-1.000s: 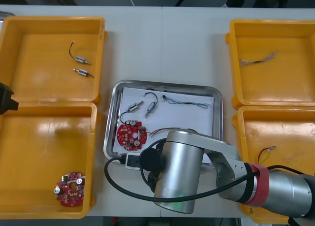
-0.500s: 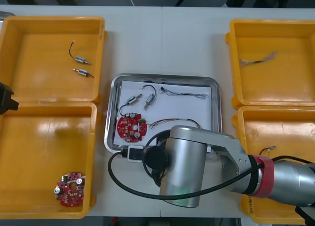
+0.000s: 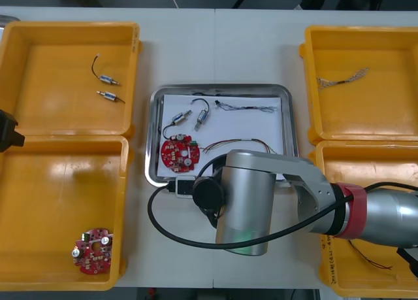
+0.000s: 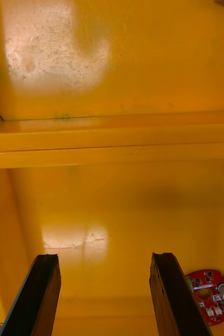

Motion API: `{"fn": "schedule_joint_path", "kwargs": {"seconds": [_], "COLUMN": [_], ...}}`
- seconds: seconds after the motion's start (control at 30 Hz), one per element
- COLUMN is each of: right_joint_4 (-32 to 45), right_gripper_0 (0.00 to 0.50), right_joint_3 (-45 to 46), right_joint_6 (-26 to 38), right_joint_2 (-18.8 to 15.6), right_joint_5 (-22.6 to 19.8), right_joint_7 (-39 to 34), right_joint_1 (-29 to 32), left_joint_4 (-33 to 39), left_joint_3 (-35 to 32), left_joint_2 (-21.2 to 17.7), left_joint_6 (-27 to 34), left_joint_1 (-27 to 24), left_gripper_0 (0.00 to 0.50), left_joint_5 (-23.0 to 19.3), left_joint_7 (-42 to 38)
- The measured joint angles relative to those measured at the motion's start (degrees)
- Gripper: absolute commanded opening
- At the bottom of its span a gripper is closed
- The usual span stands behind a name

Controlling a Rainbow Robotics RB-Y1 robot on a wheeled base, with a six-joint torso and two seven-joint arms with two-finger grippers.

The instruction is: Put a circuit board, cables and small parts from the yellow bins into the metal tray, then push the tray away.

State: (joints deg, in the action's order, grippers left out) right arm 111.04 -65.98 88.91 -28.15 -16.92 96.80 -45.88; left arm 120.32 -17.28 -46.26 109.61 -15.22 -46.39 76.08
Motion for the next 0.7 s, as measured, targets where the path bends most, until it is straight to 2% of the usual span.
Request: {"fn": "schedule_joint_path", "kwargs": {"seconds": [0.7], "right_joint_4": [-9.2], "right_gripper_0": [0.0], "right_joint_3": [-2.2], "right_joint_6": [-3.1], "right_joint_2": [1.3], "right_joint_5": [-1.3], "right_joint_7": [0.0], "right_joint_1": [-8.8], "left_joint_4": [0.0], "left_joint_3": [0.0], "left_joint_2": [0.0], "left_joint_6": [0.0], "left_joint_1": [0.0], "left_gripper_0": [0.5], "left_joint_5": [0.0], "left_joint_7": [0.0]}}
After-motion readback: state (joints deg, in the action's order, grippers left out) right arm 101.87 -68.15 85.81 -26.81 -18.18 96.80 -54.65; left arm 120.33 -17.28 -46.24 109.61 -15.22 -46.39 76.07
